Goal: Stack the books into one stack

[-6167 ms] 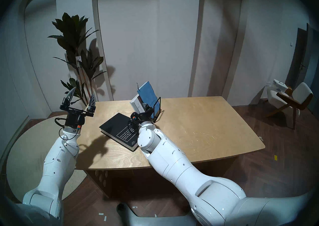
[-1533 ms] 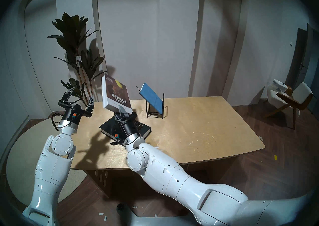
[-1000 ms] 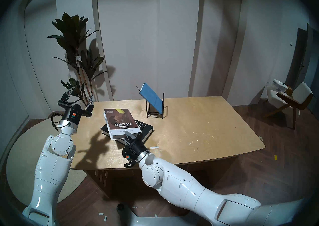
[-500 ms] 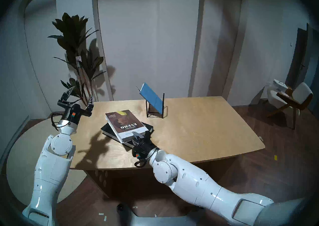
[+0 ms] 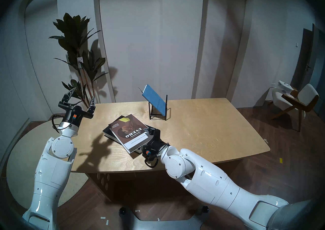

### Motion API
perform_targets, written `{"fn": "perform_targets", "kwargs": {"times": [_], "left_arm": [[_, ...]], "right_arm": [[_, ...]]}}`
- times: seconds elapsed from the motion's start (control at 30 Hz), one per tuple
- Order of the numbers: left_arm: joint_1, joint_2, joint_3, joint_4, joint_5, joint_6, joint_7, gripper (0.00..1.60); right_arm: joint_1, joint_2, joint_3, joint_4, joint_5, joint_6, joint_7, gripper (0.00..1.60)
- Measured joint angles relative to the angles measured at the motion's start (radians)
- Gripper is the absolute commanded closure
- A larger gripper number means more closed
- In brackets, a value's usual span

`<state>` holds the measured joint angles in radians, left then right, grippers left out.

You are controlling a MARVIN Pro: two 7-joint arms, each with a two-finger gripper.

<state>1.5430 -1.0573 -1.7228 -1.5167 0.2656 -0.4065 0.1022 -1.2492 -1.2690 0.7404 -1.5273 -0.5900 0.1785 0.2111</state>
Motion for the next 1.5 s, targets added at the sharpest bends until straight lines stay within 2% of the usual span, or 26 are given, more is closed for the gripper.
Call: {"fn": "perform_targets", "kwargs": {"times": [0.13, 0.17, 0.33, 0.37, 0.53, 0.7, 0.83, 1.03, 1.23, 1.27, 1.43, 1.5], "left_arm": [[0.001, 0.001, 0.0, -0.003, 0.0, 0.0, 0.0, 0.0], [0.002, 0.001, 0.0, -0.004, 0.001, 0.0, 0.0, 0.0], [0.005, 0.002, -0.001, -0.01, 0.003, 0.002, 0.001, 0.0], [0.006, 0.002, -0.001, -0.012, 0.005, 0.003, 0.001, 0.0], [0.007, 0.002, -0.002, -0.013, 0.007, 0.004, 0.001, 0.0], [0.008, 0.003, -0.002, -0.013, 0.009, 0.005, 0.001, 0.0], [0.008, 0.003, -0.002, -0.013, 0.01, 0.005, 0.001, 0.0], [0.008, 0.003, -0.002, -0.012, 0.011, 0.005, 0.002, 0.0], [0.009, 0.003, -0.002, -0.013, 0.013, 0.006, 0.002, 0.0], [0.009, 0.003, -0.002, -0.014, 0.013, 0.007, 0.002, 0.0], [0.011, 0.003, -0.003, -0.018, 0.014, 0.013, 0.003, 0.0], [0.012, 0.003, -0.003, -0.02, 0.014, 0.019, 0.003, 0.0]], "right_arm": [[0.004, 0.015, 0.031, -0.035, 0.031, 0.05, 0.057, 0.0], [0.007, 0.022, 0.043, -0.055, 0.047, 0.082, 0.091, 0.0], [0.023, 0.027, 0.044, -0.088, 0.083, 0.169, 0.183, 0.0], [0.036, 0.021, 0.037, -0.085, 0.09, 0.203, 0.219, 0.0], [0.081, -0.018, 0.012, -0.037, 0.125, 0.264, 0.29, 0.0], [0.134, -0.072, -0.011, 0.031, 0.194, 0.315, 0.323, 0.0], [0.16, -0.101, -0.002, 0.065, 0.249, 0.345, 0.336, 0.0], [0.203, -0.161, 0.065, 0.126, 0.366, 0.431, 0.363, 0.0], [0.247, -0.218, 0.15, 0.211, 0.476, 0.547, 0.395, 0.0], [0.256, -0.235, 0.17, 0.244, 0.503, 0.583, 0.404, 0.0], [0.269, -0.275, 0.222, 0.284, 0.548, 0.656, 0.407, 0.0], [0.258, -0.291, 0.242, 0.265, 0.55, 0.667, 0.374, 0.0]]}}
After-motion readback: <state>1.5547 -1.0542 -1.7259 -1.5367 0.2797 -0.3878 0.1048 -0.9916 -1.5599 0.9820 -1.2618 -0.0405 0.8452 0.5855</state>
